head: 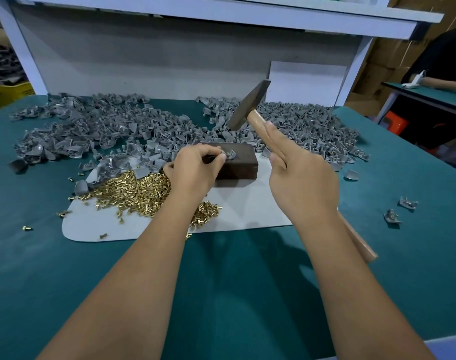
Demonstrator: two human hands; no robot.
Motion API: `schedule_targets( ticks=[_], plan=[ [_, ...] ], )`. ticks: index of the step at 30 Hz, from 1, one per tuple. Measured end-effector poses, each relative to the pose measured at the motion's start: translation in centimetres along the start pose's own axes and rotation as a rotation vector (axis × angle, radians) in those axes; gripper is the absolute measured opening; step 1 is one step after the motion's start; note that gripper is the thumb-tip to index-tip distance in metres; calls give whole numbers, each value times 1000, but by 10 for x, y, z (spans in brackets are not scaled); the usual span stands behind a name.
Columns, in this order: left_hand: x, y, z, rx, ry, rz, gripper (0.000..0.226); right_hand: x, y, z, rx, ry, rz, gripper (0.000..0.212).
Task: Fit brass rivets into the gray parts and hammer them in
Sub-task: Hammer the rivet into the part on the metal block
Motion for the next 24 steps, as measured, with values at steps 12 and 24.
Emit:
schedule_targets(
  ticks=[12,24],
  plan=[
    [1,1,1,4,-15,7,16,1,2,1,-58,34,155,56],
    [0,-2,-1,15,14,-31,9,-5,4,-2,-100,88,282,70]
  ],
)
Point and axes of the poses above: each hand's wrist, its own z-axis away from the middle knuckle, its own y-axis out of the back of the hand, x = y × z, the point moved 1 cm from there along -z, towards the middle knuckle, and after that the axes turned 10 degrees about x, right-handed, at the moved point
